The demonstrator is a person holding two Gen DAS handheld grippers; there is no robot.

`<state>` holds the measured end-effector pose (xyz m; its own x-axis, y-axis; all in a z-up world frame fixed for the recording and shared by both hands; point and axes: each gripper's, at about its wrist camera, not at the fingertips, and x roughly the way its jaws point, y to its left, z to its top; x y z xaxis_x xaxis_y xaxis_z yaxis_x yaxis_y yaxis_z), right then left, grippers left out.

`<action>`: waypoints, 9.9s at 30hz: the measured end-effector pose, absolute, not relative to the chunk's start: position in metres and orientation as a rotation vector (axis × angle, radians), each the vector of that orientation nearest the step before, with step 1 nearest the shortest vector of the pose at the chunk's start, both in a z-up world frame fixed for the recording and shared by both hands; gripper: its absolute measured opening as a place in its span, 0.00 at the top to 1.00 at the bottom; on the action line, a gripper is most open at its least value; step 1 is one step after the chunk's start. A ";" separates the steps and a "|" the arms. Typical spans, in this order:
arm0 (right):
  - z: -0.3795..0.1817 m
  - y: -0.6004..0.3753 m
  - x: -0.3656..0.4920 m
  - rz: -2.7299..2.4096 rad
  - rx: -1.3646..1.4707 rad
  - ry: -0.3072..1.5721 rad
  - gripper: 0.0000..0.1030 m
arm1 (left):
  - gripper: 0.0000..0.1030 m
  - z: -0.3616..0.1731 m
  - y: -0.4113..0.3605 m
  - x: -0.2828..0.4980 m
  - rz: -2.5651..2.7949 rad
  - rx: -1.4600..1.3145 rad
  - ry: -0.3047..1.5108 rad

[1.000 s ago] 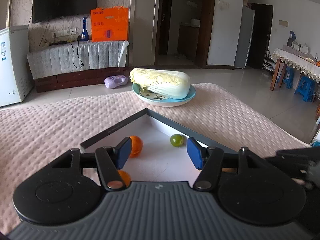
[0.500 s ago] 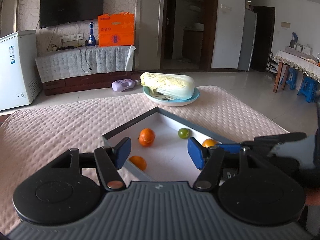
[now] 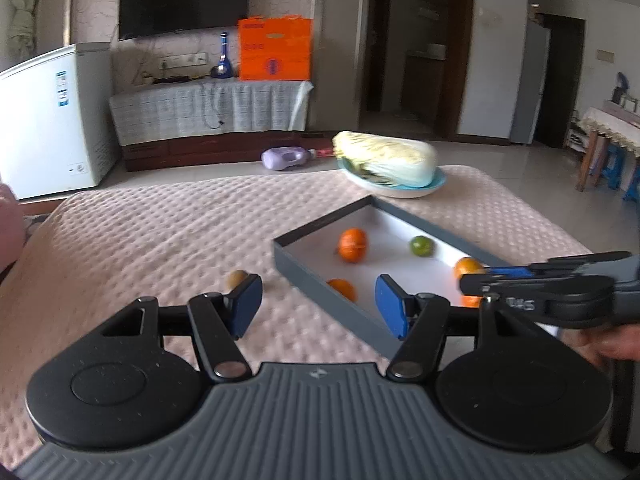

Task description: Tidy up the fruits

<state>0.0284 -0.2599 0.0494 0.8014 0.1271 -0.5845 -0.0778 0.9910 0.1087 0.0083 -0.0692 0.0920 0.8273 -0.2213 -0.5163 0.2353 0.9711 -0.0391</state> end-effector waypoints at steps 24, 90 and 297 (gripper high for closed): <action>0.059 -0.250 0.030 0.105 0.085 0.588 0.74 | 0.34 0.081 -0.001 0.018 -0.111 0.012 0.559; 0.043 -0.125 0.069 0.351 -0.003 0.592 0.74 | 0.68 0.018 0.007 0.086 -0.070 0.005 0.684; 0.063 -0.265 -0.012 0.127 0.043 0.551 0.73 | 0.58 0.073 -0.140 0.067 -0.347 0.000 0.512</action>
